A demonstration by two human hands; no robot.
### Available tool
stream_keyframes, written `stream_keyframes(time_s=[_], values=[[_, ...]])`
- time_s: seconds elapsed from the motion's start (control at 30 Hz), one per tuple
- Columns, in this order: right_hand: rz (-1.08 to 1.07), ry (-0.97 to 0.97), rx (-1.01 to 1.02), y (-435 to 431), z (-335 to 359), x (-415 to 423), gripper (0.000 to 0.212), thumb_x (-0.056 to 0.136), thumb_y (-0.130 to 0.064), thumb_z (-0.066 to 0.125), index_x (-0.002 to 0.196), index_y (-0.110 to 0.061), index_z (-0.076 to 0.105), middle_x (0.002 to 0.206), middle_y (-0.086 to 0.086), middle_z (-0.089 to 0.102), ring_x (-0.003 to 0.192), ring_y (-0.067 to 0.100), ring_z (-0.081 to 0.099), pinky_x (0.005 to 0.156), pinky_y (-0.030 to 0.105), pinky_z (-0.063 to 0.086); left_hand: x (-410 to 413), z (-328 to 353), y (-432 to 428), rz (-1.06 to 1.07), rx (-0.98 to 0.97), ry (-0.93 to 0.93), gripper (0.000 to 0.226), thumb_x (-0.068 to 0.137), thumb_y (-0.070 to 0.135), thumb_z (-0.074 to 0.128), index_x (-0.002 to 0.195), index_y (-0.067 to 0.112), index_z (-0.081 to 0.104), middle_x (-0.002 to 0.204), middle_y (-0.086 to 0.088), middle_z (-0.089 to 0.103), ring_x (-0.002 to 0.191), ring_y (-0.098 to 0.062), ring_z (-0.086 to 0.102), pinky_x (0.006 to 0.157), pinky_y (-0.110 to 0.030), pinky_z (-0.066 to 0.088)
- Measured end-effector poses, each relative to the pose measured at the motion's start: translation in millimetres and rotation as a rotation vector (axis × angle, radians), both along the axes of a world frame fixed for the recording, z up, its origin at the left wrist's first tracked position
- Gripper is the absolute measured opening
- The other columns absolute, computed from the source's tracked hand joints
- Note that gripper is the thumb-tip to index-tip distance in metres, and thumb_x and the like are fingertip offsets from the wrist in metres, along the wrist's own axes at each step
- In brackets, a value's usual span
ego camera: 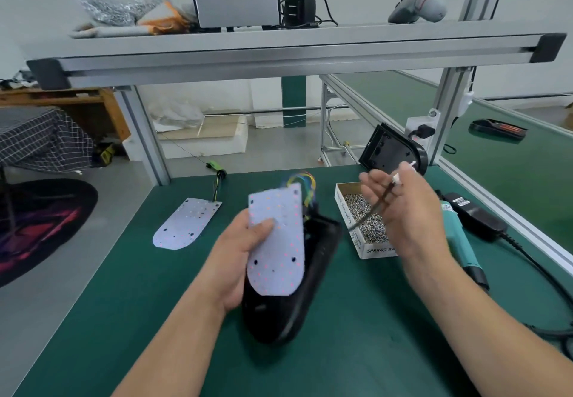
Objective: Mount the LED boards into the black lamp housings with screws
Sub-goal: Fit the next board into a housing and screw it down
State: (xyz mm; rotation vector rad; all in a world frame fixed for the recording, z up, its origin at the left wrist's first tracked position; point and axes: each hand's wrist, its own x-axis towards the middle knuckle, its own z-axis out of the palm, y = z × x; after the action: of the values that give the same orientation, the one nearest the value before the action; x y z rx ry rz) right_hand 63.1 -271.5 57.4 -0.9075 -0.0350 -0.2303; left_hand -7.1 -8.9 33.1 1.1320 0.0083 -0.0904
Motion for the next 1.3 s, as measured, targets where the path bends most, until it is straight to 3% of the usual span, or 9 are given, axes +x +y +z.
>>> stream_keyframes(time_s=[0.1, 0.27, 0.37, 0.57, 0.73, 0.87, 1.0, 1.2, 1.3], values=[[0.212, -0.03, -0.116, 19, -7, -8, 0.01, 0.098, -0.023, 0.067, 0.103, -0.017, 0.062, 0.116, 0.023, 0.076, 0.097, 0.036, 0.076, 0.087, 0.045, 0.061, -5, -6, -17, -0.053, 0.113, -0.023, 0.035, 0.089, 0.028, 0.073, 0.124, 0.023, 0.071, 0.13, -0.011, 0.074, 0.11, -0.03, 0.073, 0.091, -0.047, 0.059], [0.436, -0.021, -0.61, 29, -14, -21, 0.014, 0.095, -0.001, 0.064, 0.101, -0.01, 0.072, 0.096, 0.015, 0.074, 0.081, 0.026, 0.066, 0.07, 0.032, 0.053, -4, -9, -14, -0.011, 0.118, -0.036, 0.034, 0.092, 0.032, 0.071, 0.125, 0.029, 0.071, 0.131, -0.007, 0.074, 0.113, -0.027, 0.073, 0.089, -0.044, 0.058], [0.615, 0.059, -0.568, 26, -11, -25, 0.01, 0.093, -0.006, 0.066, 0.1, -0.007, 0.073, 0.084, 0.016, 0.068, 0.059, 0.015, 0.06, 0.048, 0.02, 0.045, -1, -9, -8, 0.035, 0.11, -0.022, 0.037, 0.091, 0.032, 0.071, 0.128, 0.027, 0.07, 0.132, -0.006, 0.074, 0.114, -0.028, 0.073, 0.089, -0.045, 0.059], [0.743, 0.012, -0.611, 18, -10, -22, 0.018, 0.086, -0.007, 0.068, 0.085, -0.023, 0.077, 0.078, 0.011, 0.063, 0.057, 0.013, 0.05, 0.051, 0.02, 0.041, 0, -10, -8, 0.076, 0.084, -0.033, 0.037, 0.091, 0.033, 0.07, 0.127, 0.028, 0.07, 0.133, -0.007, 0.073, 0.114, -0.027, 0.071, 0.092, -0.048, 0.057], [0.536, 0.058, -0.673, 23, -11, -13, 0.012, 0.098, -0.001, 0.063, 0.094, -0.005, 0.074, 0.069, 0.016, 0.057, 0.051, 0.016, 0.045, 0.047, 0.023, 0.027, 2, -4, 1, 0.025, -0.101, -0.045, 0.038, 0.096, 0.035, 0.067, 0.131, 0.023, 0.072, 0.133, -0.005, 0.072, 0.114, -0.021, 0.071, 0.092, -0.04, 0.059], [0.325, 0.068, -0.576, 25, -9, -6, 0.018, 0.106, -0.015, 0.062, 0.092, -0.005, 0.067, 0.071, 0.009, 0.044, 0.054, 0.015, 0.036, 0.048, 0.026, 0.026, -2, -4, 22, -0.138, -0.092, -0.007, 0.061, 0.086, 0.037, 0.079, 0.14, 0.011, 0.066, 0.144, -0.022, 0.063, 0.132, -0.043, 0.061, 0.113, -0.062, 0.046], [0.297, 0.071, -0.444, 26, -7, -10, 0.02, 0.107, -0.013, 0.058, 0.093, -0.003, 0.066, 0.064, 0.004, 0.043, 0.048, 0.01, 0.036, 0.043, 0.018, 0.034, -8, -2, 6, -0.256, 0.093, 0.012, 0.06, 0.079, 0.036, 0.082, 0.13, 0.007, 0.07, 0.119, -0.023, 0.073, 0.097, -0.035, 0.074, 0.078, -0.041, 0.061], [0.361, 0.108, -0.352, 29, -8, -14, 0.015, 0.102, -0.003, 0.059, 0.099, 0.011, 0.065, 0.091, 0.025, 0.05, 0.083, 0.034, 0.04, 0.071, 0.041, 0.036, -13, -3, -6, -0.331, 0.139, -0.002, 0.052, 0.085, 0.032, 0.081, 0.129, 0.007, 0.07, 0.119, -0.021, 0.073, 0.097, -0.034, 0.072, 0.083, -0.041, 0.059], [0.225, 0.105, -0.556, 33, -12, -13, 0.019, 0.098, -0.004, 0.063, 0.1, 0.014, 0.066, 0.085, 0.038, 0.061, 0.081, 0.033, 0.047, 0.068, 0.044, 0.035, -13, -1, -9, -0.299, 0.053, -0.014, 0.062, 0.079, 0.036, 0.088, 0.13, 0.006, 0.069, 0.117, -0.02, 0.073, 0.096, -0.034, 0.073, 0.083, -0.043, 0.06]])
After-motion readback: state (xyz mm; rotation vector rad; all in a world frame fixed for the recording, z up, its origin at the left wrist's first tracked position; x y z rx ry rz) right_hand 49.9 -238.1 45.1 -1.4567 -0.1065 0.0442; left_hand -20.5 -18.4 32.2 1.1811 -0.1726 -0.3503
